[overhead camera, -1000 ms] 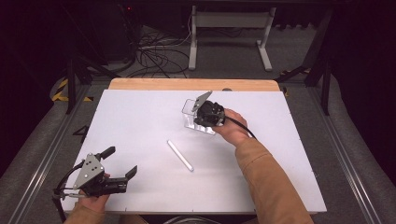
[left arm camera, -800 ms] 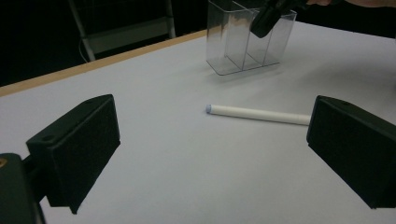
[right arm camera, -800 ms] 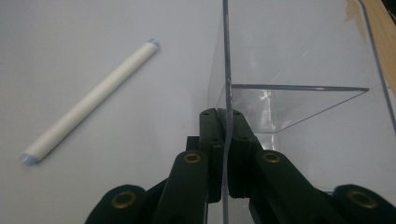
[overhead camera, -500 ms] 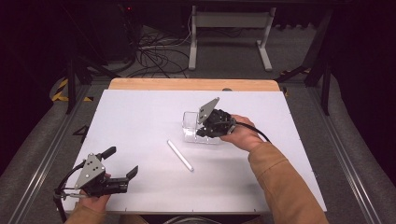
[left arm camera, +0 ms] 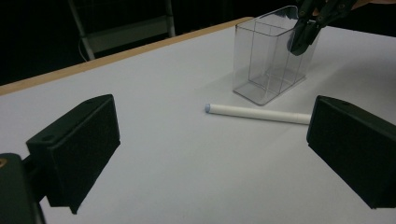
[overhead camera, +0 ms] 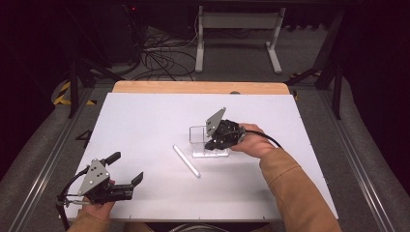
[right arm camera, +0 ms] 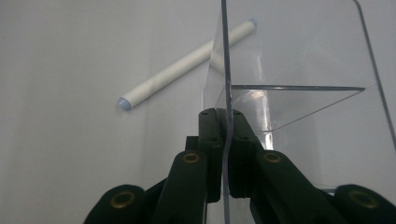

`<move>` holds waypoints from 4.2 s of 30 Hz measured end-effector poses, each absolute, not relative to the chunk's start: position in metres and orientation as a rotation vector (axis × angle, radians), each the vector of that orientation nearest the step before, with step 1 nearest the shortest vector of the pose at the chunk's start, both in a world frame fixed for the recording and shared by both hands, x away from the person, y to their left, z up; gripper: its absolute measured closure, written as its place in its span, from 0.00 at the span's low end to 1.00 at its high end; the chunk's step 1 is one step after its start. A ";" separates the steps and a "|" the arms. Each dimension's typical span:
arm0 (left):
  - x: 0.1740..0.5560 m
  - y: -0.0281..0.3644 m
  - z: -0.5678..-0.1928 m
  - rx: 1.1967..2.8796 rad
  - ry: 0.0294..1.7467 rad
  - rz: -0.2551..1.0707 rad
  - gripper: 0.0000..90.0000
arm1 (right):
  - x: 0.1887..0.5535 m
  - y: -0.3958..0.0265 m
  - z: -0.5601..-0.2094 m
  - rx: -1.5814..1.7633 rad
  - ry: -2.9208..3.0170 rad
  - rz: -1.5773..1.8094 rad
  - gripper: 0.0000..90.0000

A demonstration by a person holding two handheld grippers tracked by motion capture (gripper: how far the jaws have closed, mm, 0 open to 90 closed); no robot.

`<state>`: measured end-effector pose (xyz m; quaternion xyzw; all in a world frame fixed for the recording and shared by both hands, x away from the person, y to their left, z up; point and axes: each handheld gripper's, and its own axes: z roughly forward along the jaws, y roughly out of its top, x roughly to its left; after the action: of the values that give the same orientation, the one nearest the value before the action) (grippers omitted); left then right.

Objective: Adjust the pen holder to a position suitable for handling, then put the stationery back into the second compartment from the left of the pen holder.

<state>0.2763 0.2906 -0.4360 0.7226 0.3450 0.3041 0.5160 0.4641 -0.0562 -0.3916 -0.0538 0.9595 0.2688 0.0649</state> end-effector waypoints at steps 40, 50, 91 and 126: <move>0.276 0.291 -0.435 1.733 0.828 0.744 0.04 | 0.431 -0.072 -0.355 0.187 2.649 1.208 0.38; 0.278 0.289 -0.434 1.735 0.819 0.739 0.03 | 0.415 -0.067 -0.346 0.270 2.571 1.291 0.29; 0.275 0.292 -0.434 1.716 0.825 0.747 0.03 | 0.376 -0.010 -0.361 0.337 2.517 1.262 0.11; 0.274 0.292 -0.434 1.713 0.824 0.745 0.03 | 0.388 0.029 -0.425 0.639 2.708 0.772 0.62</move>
<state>0.2740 0.2920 -0.4339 0.7154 0.3441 0.3109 0.5226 0.3884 0.0294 -0.4250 0.2195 0.9303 0.2652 0.1268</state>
